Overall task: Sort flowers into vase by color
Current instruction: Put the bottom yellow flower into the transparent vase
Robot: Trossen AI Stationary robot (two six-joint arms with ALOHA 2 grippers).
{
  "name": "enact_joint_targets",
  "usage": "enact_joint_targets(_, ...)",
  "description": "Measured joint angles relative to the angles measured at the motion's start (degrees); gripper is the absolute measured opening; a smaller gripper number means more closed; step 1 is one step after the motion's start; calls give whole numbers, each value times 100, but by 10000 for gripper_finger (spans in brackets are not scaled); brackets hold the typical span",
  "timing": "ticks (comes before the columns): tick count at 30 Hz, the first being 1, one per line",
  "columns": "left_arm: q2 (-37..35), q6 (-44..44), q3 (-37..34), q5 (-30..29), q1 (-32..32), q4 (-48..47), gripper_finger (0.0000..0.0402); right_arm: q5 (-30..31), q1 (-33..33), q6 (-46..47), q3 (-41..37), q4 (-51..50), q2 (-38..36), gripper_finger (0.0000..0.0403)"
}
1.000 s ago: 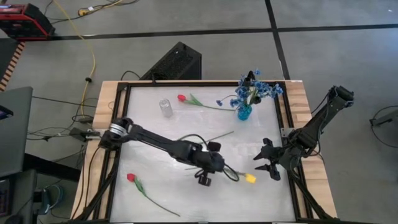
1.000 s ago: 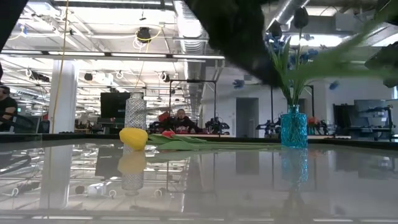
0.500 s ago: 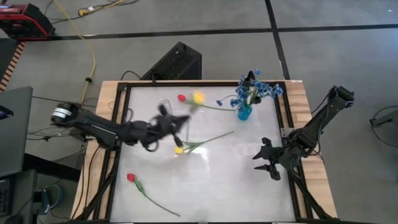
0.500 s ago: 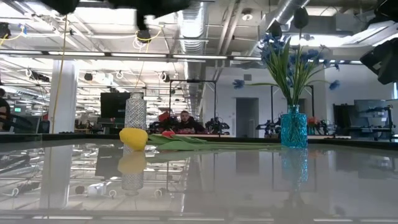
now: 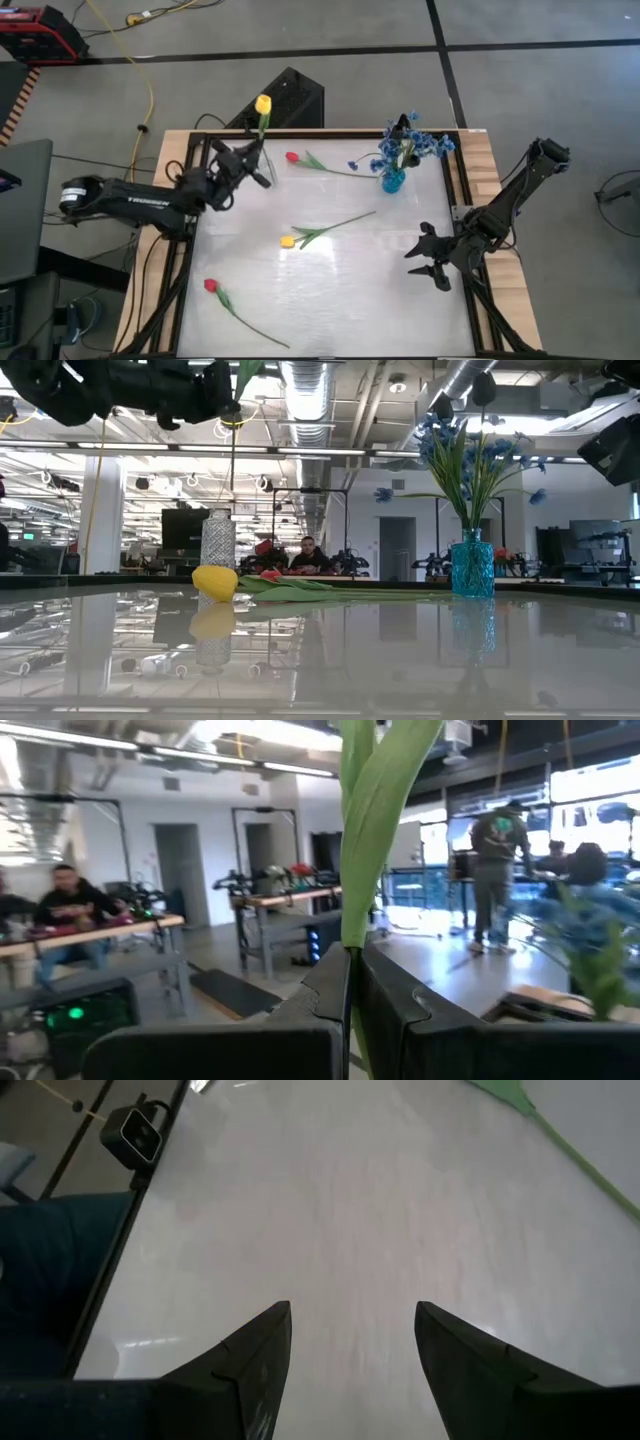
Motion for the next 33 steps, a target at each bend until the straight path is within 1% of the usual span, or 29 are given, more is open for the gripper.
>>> enact_joint_targets(2, -33, 18, 0, 139, 252, -14, 0, 0, 0, 6, 0, 24, 0, 239)
enact_joint_targets(8, -37, 389, 0, 188, 745, -15, 0, -6, 0, 158, 0, 28, 0, 239)
enact_joint_targets(14, -37, 455, 0, 377, 927, -90, 0, -57, 0, 260, 0, 27, 0, 239)
enact_joint_targets(20, -35, 471, 0, 388, 1098, -560, 0, -59, 0, 258, 0, 26, 0, 239)
enact_joint_targets(23, 14, 378, 0, 626, 1261, -721, 0, -61, 0, 258, 0, 26, 0, 239)
enact_joint_targets(27, 87, 199, 0, 953, 1511, -720, 0, -63, 0, 262, 0, 24, 0, 239)
enact_joint_targets(33, 52, 166, 0, 1136, 1732, -479, 0, -78, 0, 306, 0, 26, 0, 239)
